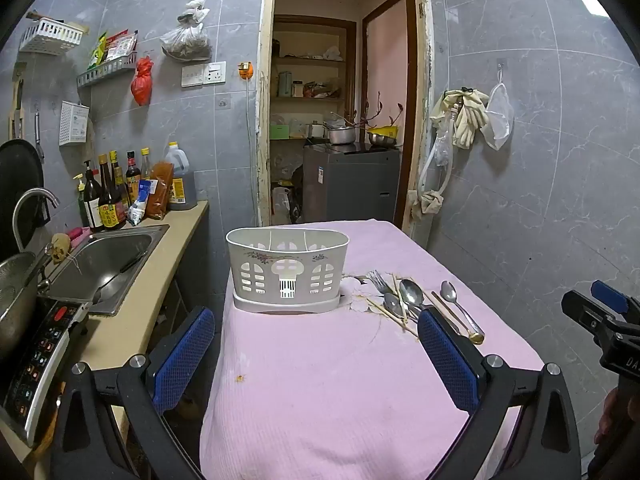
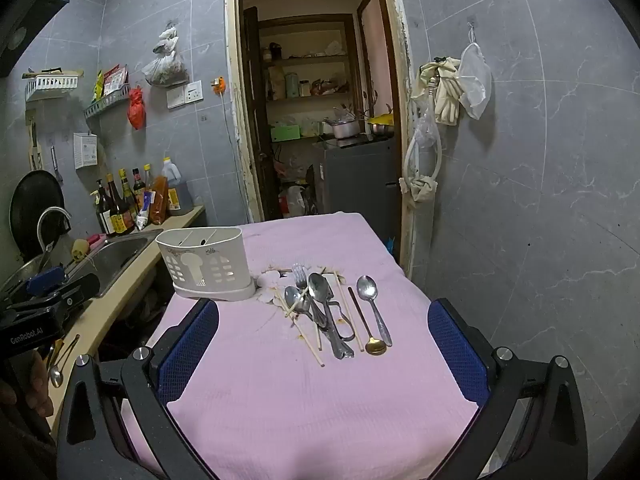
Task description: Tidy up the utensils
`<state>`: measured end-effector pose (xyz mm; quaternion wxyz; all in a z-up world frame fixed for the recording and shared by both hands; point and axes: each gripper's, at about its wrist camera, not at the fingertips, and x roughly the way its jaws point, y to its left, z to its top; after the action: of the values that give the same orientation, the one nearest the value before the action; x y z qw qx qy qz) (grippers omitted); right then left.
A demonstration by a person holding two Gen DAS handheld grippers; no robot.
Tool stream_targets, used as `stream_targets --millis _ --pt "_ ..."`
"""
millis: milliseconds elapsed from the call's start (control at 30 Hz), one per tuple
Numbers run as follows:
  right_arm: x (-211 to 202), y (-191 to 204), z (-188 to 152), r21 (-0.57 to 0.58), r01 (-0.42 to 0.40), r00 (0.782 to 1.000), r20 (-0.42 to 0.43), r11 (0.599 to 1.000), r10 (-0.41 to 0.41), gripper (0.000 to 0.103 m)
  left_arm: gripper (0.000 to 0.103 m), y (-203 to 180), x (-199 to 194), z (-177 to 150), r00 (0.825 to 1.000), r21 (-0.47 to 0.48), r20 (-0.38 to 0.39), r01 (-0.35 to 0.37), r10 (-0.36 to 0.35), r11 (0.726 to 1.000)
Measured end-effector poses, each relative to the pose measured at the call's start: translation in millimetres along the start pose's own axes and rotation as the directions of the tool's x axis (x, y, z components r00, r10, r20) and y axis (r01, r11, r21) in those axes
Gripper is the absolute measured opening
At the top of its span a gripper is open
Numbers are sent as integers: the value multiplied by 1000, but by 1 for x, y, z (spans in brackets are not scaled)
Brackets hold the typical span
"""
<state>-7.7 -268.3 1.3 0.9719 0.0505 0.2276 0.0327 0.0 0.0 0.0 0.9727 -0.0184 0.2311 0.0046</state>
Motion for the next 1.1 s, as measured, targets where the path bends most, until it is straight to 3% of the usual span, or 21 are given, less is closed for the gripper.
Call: stream_targets --millis 1100 --pt "1 -1 0 -2 1 1000 -3 1000 -1 102 102 -1 0 0 1000 0 0 2 -2 1000"
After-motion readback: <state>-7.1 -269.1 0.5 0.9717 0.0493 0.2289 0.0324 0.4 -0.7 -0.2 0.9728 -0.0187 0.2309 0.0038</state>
